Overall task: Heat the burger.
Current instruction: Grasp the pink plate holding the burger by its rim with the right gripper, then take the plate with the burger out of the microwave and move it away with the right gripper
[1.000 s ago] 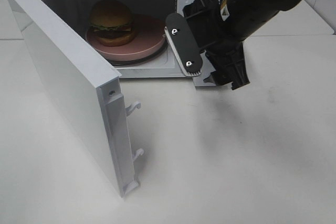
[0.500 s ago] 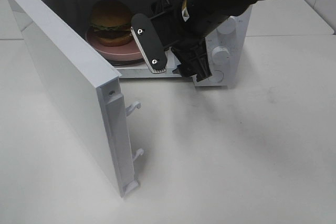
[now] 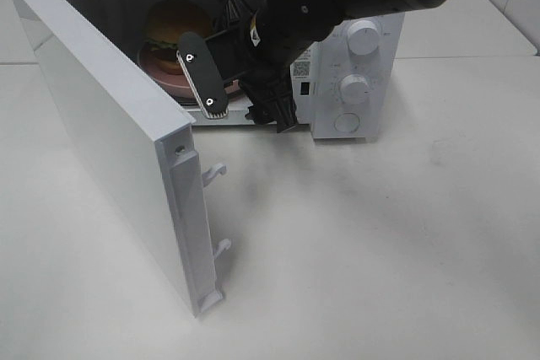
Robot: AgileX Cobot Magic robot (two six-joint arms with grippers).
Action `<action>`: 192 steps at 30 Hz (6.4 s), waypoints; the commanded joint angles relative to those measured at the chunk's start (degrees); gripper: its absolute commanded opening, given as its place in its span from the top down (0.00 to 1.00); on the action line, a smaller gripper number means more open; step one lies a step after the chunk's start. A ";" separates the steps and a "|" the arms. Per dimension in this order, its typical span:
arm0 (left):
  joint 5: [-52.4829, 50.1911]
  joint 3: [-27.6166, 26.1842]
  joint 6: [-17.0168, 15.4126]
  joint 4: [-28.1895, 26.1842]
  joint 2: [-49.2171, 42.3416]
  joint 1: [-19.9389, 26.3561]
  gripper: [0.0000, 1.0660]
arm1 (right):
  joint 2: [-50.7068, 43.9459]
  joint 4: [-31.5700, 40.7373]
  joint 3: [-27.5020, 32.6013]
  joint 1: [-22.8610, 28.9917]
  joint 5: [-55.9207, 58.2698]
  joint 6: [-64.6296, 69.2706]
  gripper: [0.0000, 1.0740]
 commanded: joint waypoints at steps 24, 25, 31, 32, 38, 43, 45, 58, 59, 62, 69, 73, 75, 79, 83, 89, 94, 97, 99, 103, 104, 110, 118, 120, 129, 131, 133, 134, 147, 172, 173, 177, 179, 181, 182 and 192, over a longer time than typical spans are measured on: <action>-0.74 0.17 -0.23 0.34 -1.09 0.11 0.06 | 18.05 1.43 -21.37 0.06 3.04 6.76 0.30; -0.74 0.17 -0.23 0.34 -1.09 0.11 0.06 | 18.05 1.43 -21.37 0.06 3.04 6.76 0.30; -0.74 0.17 -0.23 0.40 -1.09 0.11 0.06 | 18.62 1.38 -21.94 -0.46 2.75 6.76 0.48; -0.74 0.17 -0.23 0.40 -1.09 0.11 0.06 | 18.62 1.38 -21.94 -0.46 2.75 6.76 0.60; -0.74 0.17 -0.23 0.40 -1.09 0.11 0.06 | 18.51 1.49 -21.94 -0.46 2.81 6.82 0.98; -0.74 0.17 -0.23 0.40 -1.09 0.11 0.06 | 18.22 3.61 -21.94 -0.46 3.04 7.05 1.00; -0.74 0.17 -0.23 0.40 -1.09 0.11 0.06 | 17.99 4.47 -21.94 -0.46 3.04 7.05 1.00; -0.74 0.17 -0.23 0.40 -1.09 0.11 0.06 | 15.87 4.58 -21.94 0.06 3.55 6.65 1.00; -0.74 0.17 -0.23 0.40 -1.09 0.11 0.06 | 15.58 4.76 -21.94 0.23 3.67 6.47 1.00; -0.74 0.17 -0.23 0.40 -1.09 0.11 0.06 | 14.44 7.22 -21.94 0.23 5.16 4.35 1.00; -0.74 0.17 -0.17 0.34 -1.09 0.11 0.06 | 10.71 13.29 -17.30 0.00 4.58 -8.31 1.00; -0.74 0.17 -0.23 0.34 -1.09 0.11 0.06 | 7.73 15.47 -12.72 0.00 2.23 -15.18 1.00; -0.74 0.17 -0.23 0.34 -1.09 0.11 0.06 | 5.96 16.56 -10.08 -0.57 -0.11 -16.67 1.00; -0.74 0.17 -0.23 0.34 -1.09 0.11 0.06 | 3.84 17.99 -6.25 -0.63 -3.50 -17.99 1.00; -0.74 0.17 -0.23 0.34 -1.09 0.11 0.06 | 0.40 18.62 -0.97 -0.63 -5.61 -20.68 1.00; -0.74 0.17 -0.23 0.34 -1.09 0.11 0.06 | -2.81 21.03 4.07 -1.32 -8.25 -21.60 1.00; -0.74 0.17 -0.11 0.34 -1.09 0.11 0.06 | -4.98 23.32 6.99 -1.38 -9.80 -23.89 1.00; -0.74 0.17 -0.11 0.34 -1.09 0.11 0.06 | -6.76 27.39 9.00 -2.01 -9.91 -26.93 1.00; -0.74 0.17 -0.17 0.34 -1.09 0.11 0.06 | -7.10 28.30 9.63 -2.12 -9.85 -27.56 1.00; -0.74 0.17 -0.17 0.34 -1.09 0.11 0.06 | -9.28 31.57 12.26 -3.04 -10.83 -31.28 1.00; -0.74 0.17 -0.11 0.34 -1.09 0.11 0.06 | -9.91 32.49 12.95 -3.27 -10.94 -32.43 1.00; -0.74 0.17 -0.11 0.34 -1.09 0.11 0.06 | -13.58 37.36 17.88 -3.32 -11.86 -38.50 1.00; -0.74 0.17 -0.11 0.34 -1.09 0.11 0.06 | -17.48 41.20 23.20 -3.32 -12.55 -40.68 1.00; -0.74 0.17 -0.11 0.34 -1.09 0.11 0.06 | -18.45 42.46 24.35 -3.32 -12.66 -42.11 1.00; -0.74 0.17 -0.11 0.34 -1.09 0.11 0.06 | -23.89 43.54 30.08 -3.32 -13.75 -42.86 1.00; -0.74 0.17 -0.11 0.34 -1.09 0.11 0.06 | -25.44 43.95 31.46 -3.32 -13.75 -42.86 1.00; -0.74 0.17 -0.11 0.34 -1.09 0.11 0.06 | -26.70 44.98 32.72 -3.32 -13.75 -42.91 1.00; -0.74 0.17 -0.11 0.34 -1.09 0.11 0.06 | -27.33 45.03 33.46 -3.32 -13.75 -42.91 1.00; -0.74 0.17 -0.11 0.34 -1.09 0.11 0.06 | -36.96 46.52 42.00 -3.32 -13.81 -42.23 1.00; -0.74 0.17 -0.11 0.34 -1.09 0.11 0.06 | -59.53 35.75 54.77 -3.32 -7.28 -28.36 1.00; -0.74 0.17 -0.11 0.34 -1.09 0.11 0.06 | -60.56 33.80 55.12 -3.32 -6.76 -26.41 1.00; -0.74 0.17 -0.11 0.34 -1.09 0.11 0.06 | -63.37 28.42 55.52 -3.32 -3.61 -21.26 1.00; -0.74 0.17 -0.11 0.34 -1.09 0.11 0.06 | -65.03 24.81 55.52 -3.32 -1.26 -17.93 1.00; -0.74 0.17 -0.11 0.34 -1.09 0.11 0.06 | -68.41 17.42 55.52 -3.32 3.09 -10.66 1.00; -0.74 0.17 -0.11 0.34 -1.09 0.11 0.06 | -68.41 17.42 55.52 -3.32 3.09 -10.66 1.00; -0.74 0.17 -0.11 0.34 -1.09 0.11 0.06 | -75.11 0.46 55.52 -3.32 15.07 10.71 1.00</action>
